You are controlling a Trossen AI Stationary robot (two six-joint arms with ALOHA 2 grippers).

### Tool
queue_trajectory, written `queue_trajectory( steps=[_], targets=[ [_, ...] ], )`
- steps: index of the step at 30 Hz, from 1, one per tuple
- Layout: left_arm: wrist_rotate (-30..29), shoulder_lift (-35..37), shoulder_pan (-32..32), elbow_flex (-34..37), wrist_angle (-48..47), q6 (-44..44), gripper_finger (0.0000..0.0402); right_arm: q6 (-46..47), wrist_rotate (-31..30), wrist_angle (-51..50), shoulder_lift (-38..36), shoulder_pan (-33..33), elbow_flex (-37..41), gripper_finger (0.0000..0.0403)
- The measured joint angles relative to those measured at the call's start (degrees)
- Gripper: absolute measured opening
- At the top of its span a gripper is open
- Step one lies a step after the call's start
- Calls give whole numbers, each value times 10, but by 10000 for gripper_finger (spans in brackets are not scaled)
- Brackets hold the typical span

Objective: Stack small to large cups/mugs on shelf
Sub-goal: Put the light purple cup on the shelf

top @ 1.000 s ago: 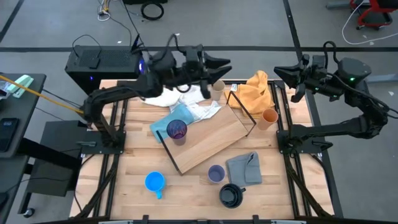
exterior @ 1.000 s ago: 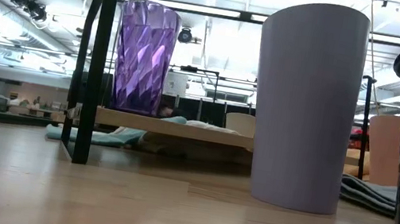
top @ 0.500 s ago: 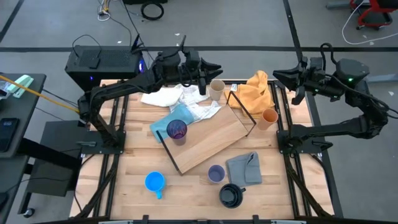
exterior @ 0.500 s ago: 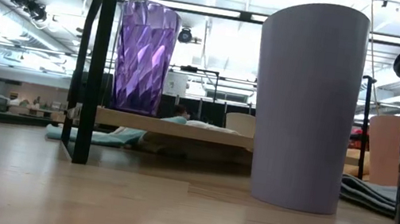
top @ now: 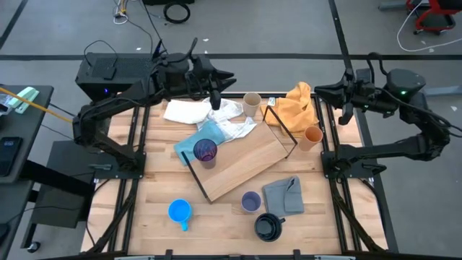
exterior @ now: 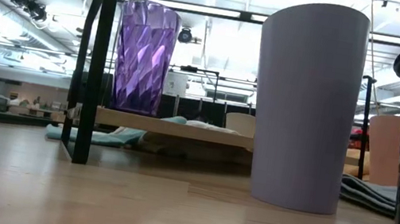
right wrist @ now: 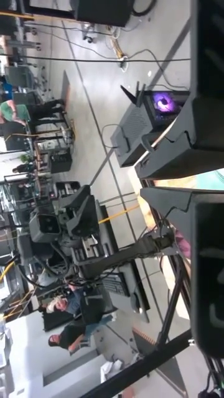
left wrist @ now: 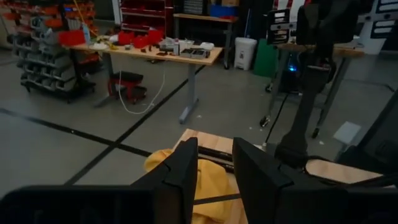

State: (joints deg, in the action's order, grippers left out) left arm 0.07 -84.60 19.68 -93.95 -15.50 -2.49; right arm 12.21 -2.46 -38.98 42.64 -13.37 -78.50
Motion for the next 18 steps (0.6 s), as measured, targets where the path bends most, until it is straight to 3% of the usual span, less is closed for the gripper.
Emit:
queue_trajectory(
  steps=[7,18],
  targets=[
    [6,-5,5,0,2,23,107,24,-4,37,25,0,0,38],
    [69,-7,28,0,-12,62,107,63,-9,93,61,11,0,38]
  ],
)
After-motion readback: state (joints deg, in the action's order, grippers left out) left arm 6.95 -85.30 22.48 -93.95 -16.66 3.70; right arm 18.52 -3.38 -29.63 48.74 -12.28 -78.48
